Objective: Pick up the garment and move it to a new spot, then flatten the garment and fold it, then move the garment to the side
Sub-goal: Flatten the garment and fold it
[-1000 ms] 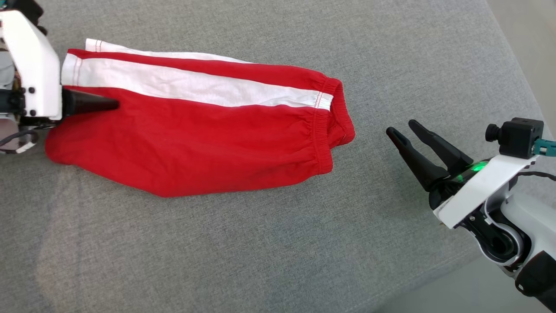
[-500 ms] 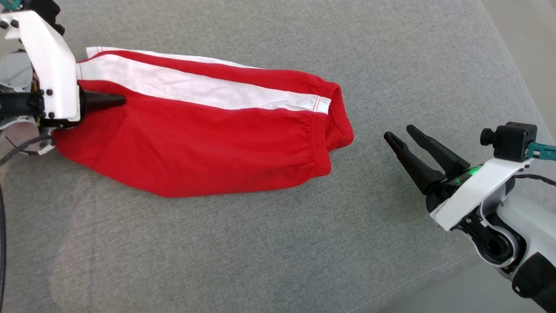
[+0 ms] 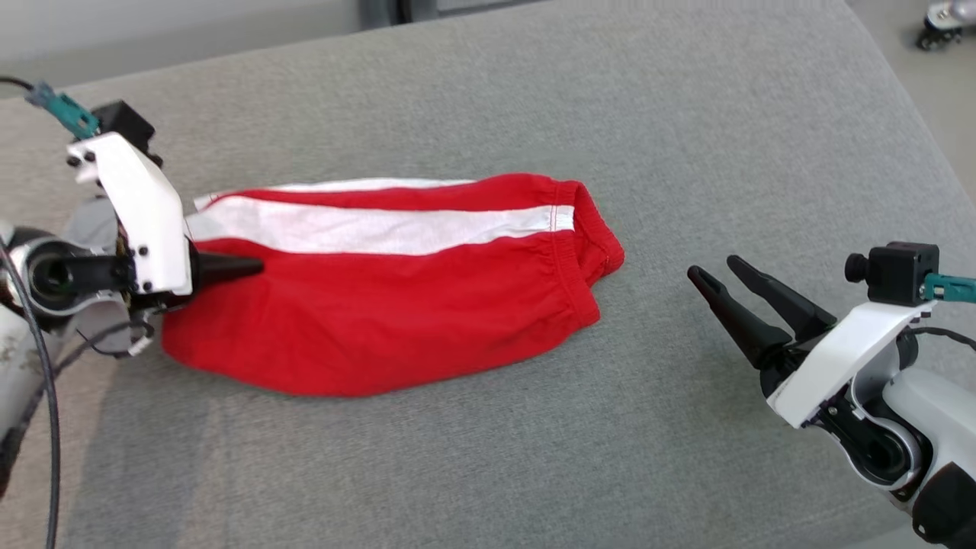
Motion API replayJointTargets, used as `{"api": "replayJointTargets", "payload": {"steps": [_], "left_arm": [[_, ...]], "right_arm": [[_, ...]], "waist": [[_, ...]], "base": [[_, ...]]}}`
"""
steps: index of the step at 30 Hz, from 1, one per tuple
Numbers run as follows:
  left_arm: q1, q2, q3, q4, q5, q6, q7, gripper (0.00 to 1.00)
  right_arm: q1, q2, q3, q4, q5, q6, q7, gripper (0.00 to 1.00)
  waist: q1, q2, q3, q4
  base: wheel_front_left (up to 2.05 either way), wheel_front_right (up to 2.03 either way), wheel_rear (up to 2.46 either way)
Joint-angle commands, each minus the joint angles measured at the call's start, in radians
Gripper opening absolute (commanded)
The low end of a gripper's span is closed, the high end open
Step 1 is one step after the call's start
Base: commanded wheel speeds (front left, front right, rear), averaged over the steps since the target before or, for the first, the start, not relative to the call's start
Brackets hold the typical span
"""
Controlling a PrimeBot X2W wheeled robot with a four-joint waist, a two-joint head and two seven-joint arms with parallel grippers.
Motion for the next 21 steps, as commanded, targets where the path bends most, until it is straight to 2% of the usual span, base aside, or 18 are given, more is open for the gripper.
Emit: {"api": "replayJointTargets", "payload": {"steps": [1,8,14,15,16,17,21], "left_arm": [[0.017,-0.004,0.002,-0.003,-0.003,0.007,-0.008,0.0],[0.093,0.002,0.0,-0.015,-0.012,0.013,-0.043,0.0],[0.133,0.002,-0.009,0.001,-0.004,0.023,-0.065,0.0],[0.134,-0.003,-0.005,0.004,-0.002,0.024,-0.074,0.31],[0.136,-0.008,-0.006,0.007,-0.001,0.021,-0.078,0.78],[0.139,-0.011,-0.008,0.01,-0.001,0.016,-0.077,1.0],[0.134,-0.003,-0.014,0.018,0.01,0.006,-0.075,1.0]], "right_arm": [[0.014,-0.008,0.001,0.006,0.002,0.0,0.005,1.0],[0.047,-0.018,0.0,0.02,0.012,0.0,0.017,1.0],[0.061,-0.026,-0.003,0.017,0.015,0.0,0.038,1.0],[0.061,-0.027,-0.004,0.015,0.014,0.0,0.041,1.0],[0.061,-0.028,-0.005,0.014,0.013,0.0,0.043,1.0],[0.06,-0.029,-0.006,0.012,0.011,0.0,0.046,1.0],[0.066,-0.032,-0.011,0.01,0.009,0.0,0.052,1.0]], "waist": [[0.0,-0.0001,-0.037,0.037],[0.0,-0.0001,-0.091,0.087],[0.0,-0.0001,-0.108,0.101],[0.0,-0.0001,-0.108,0.101],[0.0,-0.0001,-0.107,0.101],[0.0,-0.0001,-0.107,0.101],[0.0,-0.0001,-0.11,0.101]], "base": [[0.0,0.0,0.0],[0.0,0.0,0.0],[0.0,0.0,0.0],[0.0,0.0,0.0],[0.0,0.0,0.0],[0.0,0.0,0.0],[0.0,0.0,0.0]]}}
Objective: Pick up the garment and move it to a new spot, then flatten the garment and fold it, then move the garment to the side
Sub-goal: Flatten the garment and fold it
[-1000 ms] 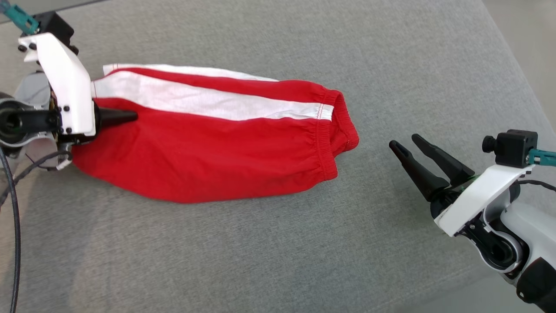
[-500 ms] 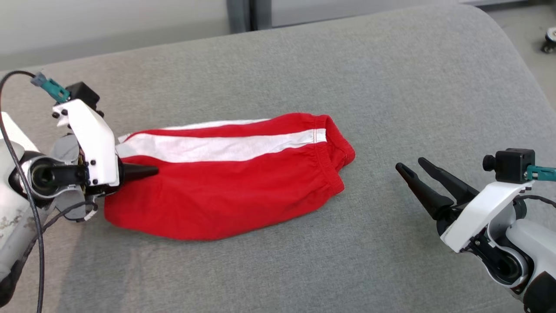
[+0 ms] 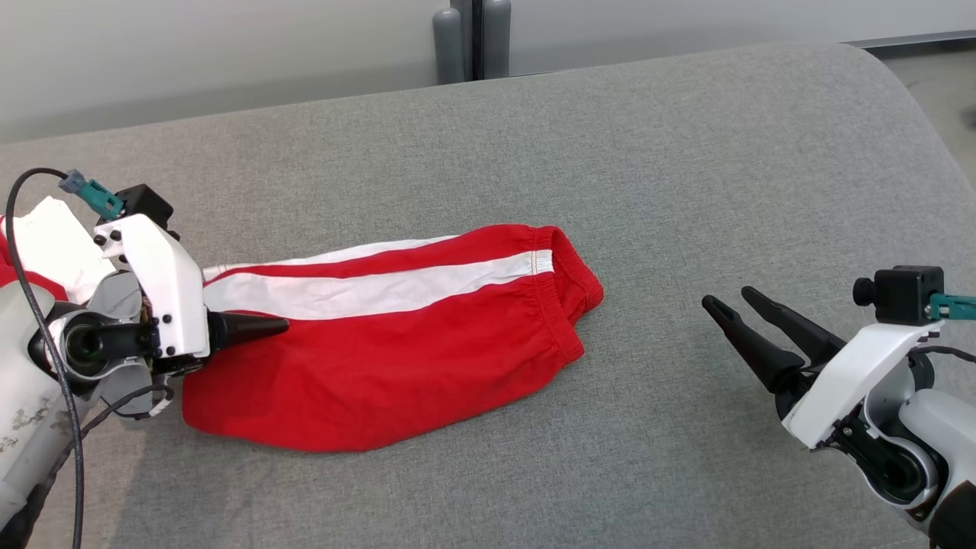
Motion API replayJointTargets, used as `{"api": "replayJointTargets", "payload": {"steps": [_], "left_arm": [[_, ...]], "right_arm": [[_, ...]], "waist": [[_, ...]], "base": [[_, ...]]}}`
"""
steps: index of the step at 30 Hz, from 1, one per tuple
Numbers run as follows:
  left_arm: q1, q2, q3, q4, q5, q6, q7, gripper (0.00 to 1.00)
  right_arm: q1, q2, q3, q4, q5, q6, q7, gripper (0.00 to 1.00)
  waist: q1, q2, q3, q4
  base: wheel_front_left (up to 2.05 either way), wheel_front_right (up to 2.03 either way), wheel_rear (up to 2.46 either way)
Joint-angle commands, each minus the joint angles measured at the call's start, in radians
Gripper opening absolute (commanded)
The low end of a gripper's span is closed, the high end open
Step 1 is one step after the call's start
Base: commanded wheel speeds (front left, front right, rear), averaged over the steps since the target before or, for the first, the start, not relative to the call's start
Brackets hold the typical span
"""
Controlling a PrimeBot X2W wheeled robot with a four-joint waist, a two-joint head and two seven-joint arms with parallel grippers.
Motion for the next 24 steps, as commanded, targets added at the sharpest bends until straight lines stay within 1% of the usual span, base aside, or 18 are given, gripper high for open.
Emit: {"api": "replayJointTargets", "payload": {"steps": [1,9,12,14,17,20,24], "left_arm": [[-0.003,0.013,-0.001,0.007,0.015,-0.007,0.0,1.0],[-0.036,0.05,-0.007,0.004,0.065,-0.027,-0.029,1.0],[-0.055,0.081,-0.007,-0.016,0.103,-0.033,-0.057,1.0],[-0.052,0.087,0.002,-0.037,0.113,-0.043,-0.088,1.0],[-0.038,0.104,0.024,-0.077,0.126,-0.043,-0.149,1.0],[-0.005,0.113,0.05,-0.127,0.145,-0.031,-0.247,1.0],[0.067,0.128,0.096,-0.203,0.161,-0.012,-0.406,1.0]], "right_arm": [[0.018,-0.006,-0.003,0.0,-0.002,0.0,0.004,1.0],[0.044,-0.012,-0.015,0.01,-0.001,0.0,0.007,1.0],[0.053,-0.013,-0.021,0.006,-0.008,0.0,-0.001,1.0],[0.064,-0.017,-0.024,0.003,-0.012,0.0,-0.008,1.0],[0.079,-0.021,-0.028,0.002,-0.02,0.0,-0.013,1.0],[0.091,-0.022,-0.041,0.004,-0.03,0.0,-0.027,1.0],[0.108,-0.023,-0.074,0.036,-0.063,0.0,-0.059,1.0]], "waist": [[0.0,0.0,-0.003,0.0],[0.0,0.0,-0.037,0.007],[0.0,0.0,-0.055,0.01],[0.0,0.0,-0.067,0.013],[0.0,0.0,-0.088,0.019],[0.0,0.0,-0.103,0.022],[0.0,0.0,-0.118,0.031]], "base": [[0.0,0.0,0.0],[0.0,0.0,0.0],[0.0,0.0,0.0],[0.0,0.0,0.0],[0.0,0.0,0.0],[0.0,0.0,0.0],[0.0,0.0,0.0]]}}
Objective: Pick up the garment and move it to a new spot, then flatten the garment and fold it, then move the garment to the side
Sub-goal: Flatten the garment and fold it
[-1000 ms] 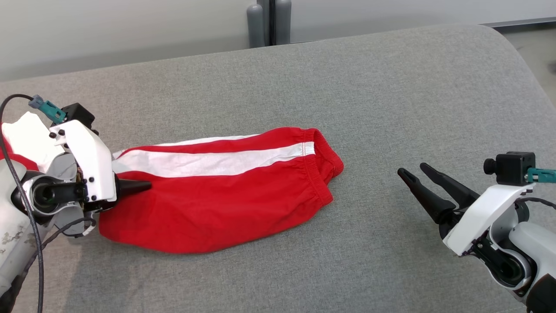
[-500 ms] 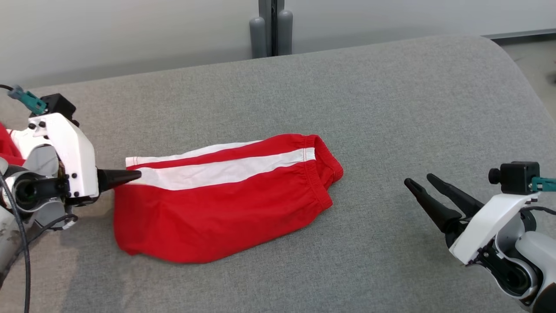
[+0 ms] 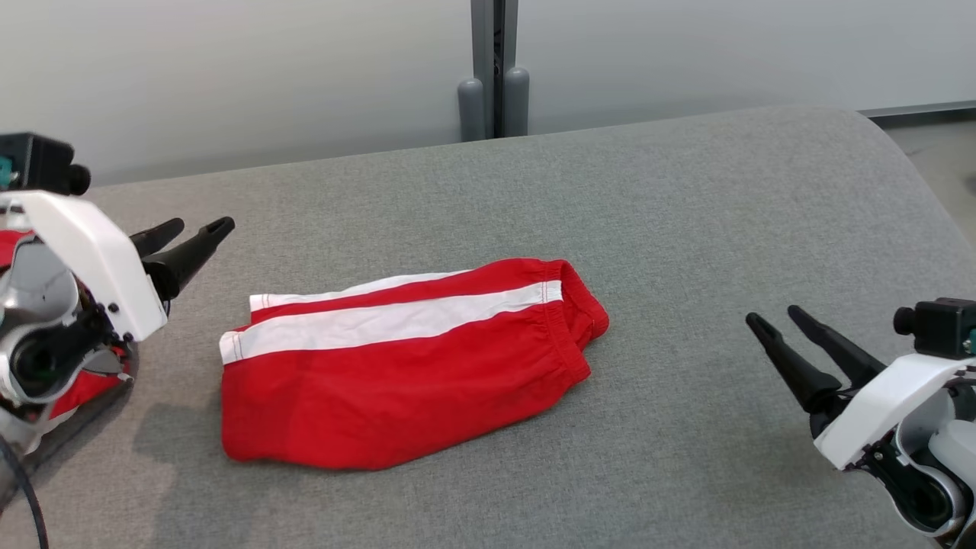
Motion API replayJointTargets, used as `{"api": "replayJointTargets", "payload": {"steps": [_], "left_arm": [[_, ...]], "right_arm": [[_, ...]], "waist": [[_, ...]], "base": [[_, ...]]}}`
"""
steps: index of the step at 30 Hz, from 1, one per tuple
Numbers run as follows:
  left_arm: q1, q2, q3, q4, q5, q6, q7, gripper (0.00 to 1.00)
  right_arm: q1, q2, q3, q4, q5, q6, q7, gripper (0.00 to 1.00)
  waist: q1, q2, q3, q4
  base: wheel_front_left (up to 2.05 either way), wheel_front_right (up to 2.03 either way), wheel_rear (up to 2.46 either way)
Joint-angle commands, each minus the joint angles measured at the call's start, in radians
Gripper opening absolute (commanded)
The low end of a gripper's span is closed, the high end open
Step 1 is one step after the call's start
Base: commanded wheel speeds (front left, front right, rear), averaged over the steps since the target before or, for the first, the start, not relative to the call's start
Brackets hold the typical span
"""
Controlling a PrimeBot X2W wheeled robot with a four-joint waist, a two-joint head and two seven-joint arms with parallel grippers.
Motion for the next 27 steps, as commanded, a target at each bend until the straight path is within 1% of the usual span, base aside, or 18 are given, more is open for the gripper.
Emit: {"api": "replayJointTargets", "payload": {"steps": [1,3,6,8,12,16,17,18,21,24,25,26,27], "left_arm": [[0.046,0.007,0.021,-0.023,0.009,0.015,-0.063,1.0],[0.107,-0.004,0.056,-0.058,-0.013,0.031,-0.157,1.0],[0.188,0.006,0.071,-0.101,0.033,0.051,-0.291,1.0],[0.237,-0.004,0.083,-0.124,0.057,0.066,-0.379,1.0],[0.32,-0.017,0.094,-0.16,0.1,0.095,-0.518,1.0],[0.374,-0.03,0.105,-0.191,0.145,0.13,-0.63,1.0],[0.384,-0.034,0.102,-0.198,0.156,0.133,-0.651,1.0],[0.4,-0.046,0.109,-0.2,0.176,0.151,-0.69,1.0],[0.432,-0.085,0.142,-0.204,0.178,0.162,-0.73,1.0],[0.469,-0.114,0.184,-0.202,0.223,0.172,-0.745,1.0],[0.469,-0.114,0.184,-0.202,0.223,0.172,-0.745,1.0],[0.481,-0.125,0.197,-0.199,0.25,0.179,-0.747,1.0],[0.485,-0.14,0.225,-0.203,0.301,0.193,-0.748,1.0]], "right_arm": [[0.018,0.001,-0.019,0.015,-0.017,0.0,-0.018,1.0],[0.029,0.013,-0.047,0.038,-0.043,0.0,-0.035,1.0],[0.046,0.03,-0.1,0.069,-0.09,0.0,-0.052,1.0],[0.053,0.047,-0.14,0.085,-0.132,0.0,-0.058,1.0],[0.079,0.088,-0.234,0.091,-0.217,0.0,-0.063,1.0],[0.125,0.152,-0.386,0.064,-0.326,0.0,-0.063,1.0],[0.143,0.17,-0.424,0.048,-0.355,0.0,-0.063,1.0],[0.182,0.212,-0.507,0.021,-0.42,0.0,-0.063,1.0],[0.251,0.283,-0.599,-0.015,-0.497,0.0,-0.062,1.0],[0.294,0.334,-0.644,-0.039,-0.548,0.0,-0.061,1.0],[0.294,0.334,-0.644,-0.039,-0.548,0.0,-0.061,1.0],[0.304,0.348,-0.655,-0.045,-0.557,0.0,-0.062,1.0],[0.314,0.357,-0.664,-0.044,-0.569,0.0,-0.061,1.0]], "waist": [[0.0,0.0,-0.007,0.008],[0.0,0.0,-0.014,0.015],[0.0,0.0,-0.022,0.026],[0.0,0.0,-0.029,0.033],[0.0,0.0,-0.04,0.043],[0.0,0.0,-0.04,0.056],[0.0,0.0,-0.038,0.062],[0.0,0.0,-0.036,0.072],[0.0,0.0,-0.031,0.082],[0.0,0.0,-0.025,0.085],[0.0,0.0,-0.025,0.085],[0.0,0.0,-0.023,0.087],[0.0,0.0,-0.021,0.089]], "base": [[0.0,0.0,0.0],[0.0,0.0,0.0],[0.0,0.0,0.0],[0.0,0.0,0.0],[0.0,0.0,0.0],[0.0,0.0,0.0],[0.0,0.0,0.0],[0.0,0.0,0.0],[0.0,0.0,0.0],[0.0,0.0,0.0],[0.0,0.0,0.0],[0.0,0.0,0.0],[0.0,0.0,0.0]]}}
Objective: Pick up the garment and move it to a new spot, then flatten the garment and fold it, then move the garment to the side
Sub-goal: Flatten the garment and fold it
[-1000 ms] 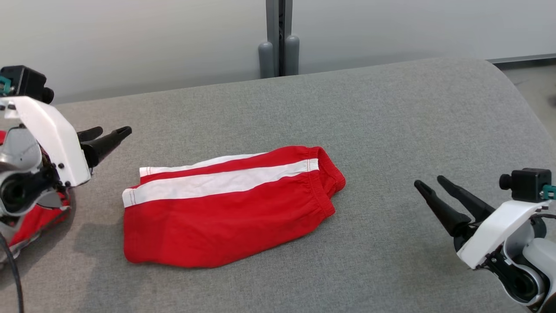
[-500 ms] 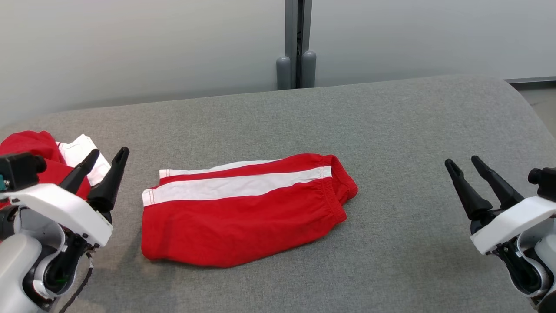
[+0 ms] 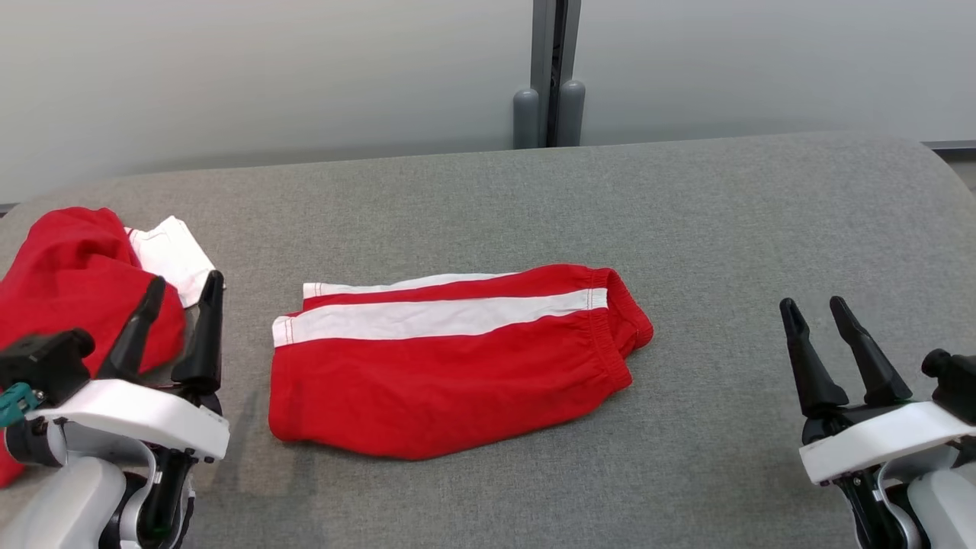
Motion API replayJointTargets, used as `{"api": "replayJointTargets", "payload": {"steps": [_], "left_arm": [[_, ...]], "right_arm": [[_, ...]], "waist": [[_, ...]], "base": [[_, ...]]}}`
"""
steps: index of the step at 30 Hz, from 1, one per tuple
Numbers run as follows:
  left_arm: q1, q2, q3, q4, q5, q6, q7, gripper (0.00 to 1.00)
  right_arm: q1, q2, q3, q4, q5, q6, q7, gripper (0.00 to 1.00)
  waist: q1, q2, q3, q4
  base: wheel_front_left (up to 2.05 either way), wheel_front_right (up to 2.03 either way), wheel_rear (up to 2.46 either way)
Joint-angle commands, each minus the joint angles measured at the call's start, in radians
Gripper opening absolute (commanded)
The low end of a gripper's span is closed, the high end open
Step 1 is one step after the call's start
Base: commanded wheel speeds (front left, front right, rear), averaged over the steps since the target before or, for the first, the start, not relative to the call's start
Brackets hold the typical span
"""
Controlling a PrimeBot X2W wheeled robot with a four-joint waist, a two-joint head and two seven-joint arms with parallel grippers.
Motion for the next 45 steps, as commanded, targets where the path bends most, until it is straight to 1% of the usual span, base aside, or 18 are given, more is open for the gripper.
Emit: {"api": "replayJointTargets", "payload": {"steps": [1,3,5,8,12,15,20,24,30,37,41,42,45], "left_arm": [[0.009,-0.011,0.023,-0.006,0.041,0.008,-0.005,1.0],[0.051,-0.074,0.081,-0.027,0.13,0.007,-0.005,1.0],[0.093,-0.114,0.122,-0.037,0.228,-0.001,-0.005,1.0],[0.146,-0.199,0.185,-0.044,0.333,-0.022,-0.005,1.0],[0.214,-0.313,0.286,-0.031,0.432,-0.07,-0.005,1.0],[0.244,-0.388,0.35,-0.017,0.509,-0.116,-0.005,1.0],[0.272,-0.473,0.43,0.014,0.599,-0.199,-0.005,1.0],[0.278,-0.509,0.469,0.042,0.636,-0.252,-0.005,1.0],[0.264,-0.535,0.502,0.068,0.662,-0.295,-0.005,1.0],[0.25,-0.544,0.525,0.077,0.677,-0.311,-0.005,1.0],[0.242,-0.545,0.523,0.085,0.674,-0.317,-0.005,1.0],[0.242,-0.545,0.523,0.085,0.674,-0.317,-0.005,1.0],[0.234,-0.545,0.513,0.088,0.657,-0.318,-0.005,1.0]], "right_arm": [[0.011,-0.003,-0.014,-0.001,-0.02,0.0,-0.001,1.0],[0.021,0.014,-0.043,-0.002,-0.053,0.0,-0.001,1.0],[0.031,0.028,-0.074,-0.006,-0.094,0.0,-0.001,1.0],[0.043,0.056,-0.128,-0.016,-0.156,0.0,-0.001,1.0],[0.057,0.091,-0.159,-0.021,-0.205,0.0,-0.001,1.0],[0.065,0.102,-0.163,-0.009,-0.224,0.0,-0.001,1.0],[0.077,0.11,-0.148,0.027,-0.236,0.0,0.0,1.0],[0.06,0.108,-0.138,0.063,-0.236,0.0,0.0,1.0],[0.041,0.104,-0.129,0.093,-0.239,0.0,0.006,1.0],[-0.02,0.078,-0.079,0.111,-0.236,0.0,0.072,1.0],[-0.081,0.058,-0.049,0.159,-0.228,0.0,0.162,1.0],[-0.081,0.058,-0.049,0.159,-0.228,0.0,0.162,1.0],[-0.133,0.055,-0.027,0.193,-0.213,0.0,0.222,1.0]], "waist": [[0.0,-0.0001,0.004,0.003],[0.0,-0.0001,0.009,0.009],[0.0,-0.0001,0.011,0.014],[0.0,-0.0001,0.012,0.02],[0.0,-0.0001,-0.004,0.028],[0.0,-0.0001,-0.023,0.04],[0.0,-0.0001,-0.042,0.056],[0.0,-0.0001,-0.049,0.068],[0.0,-0.0001,-0.053,0.085],[0.0,-0.0001,-0.045,0.093],[0.0,-0.0001,-0.041,0.099],[0.0,-0.0001,-0.041,0.099],[0.0,-0.0001,-0.039,0.113]], "base": [[0.0,0.0,0.0],[0.0,0.0,0.0],[0.0,0.0,0.0],[0.0,0.0,0.0],[0.0,0.0,0.0],[0.0,0.0,0.0],[0.0,0.0,0.0],[0.0,0.0,0.0],[0.0,0.0,0.0],[0.0,0.0,0.0],[0.0,0.0,0.0],[0.0,0.0,0.0],[0.0,0.0,0.0]]}}
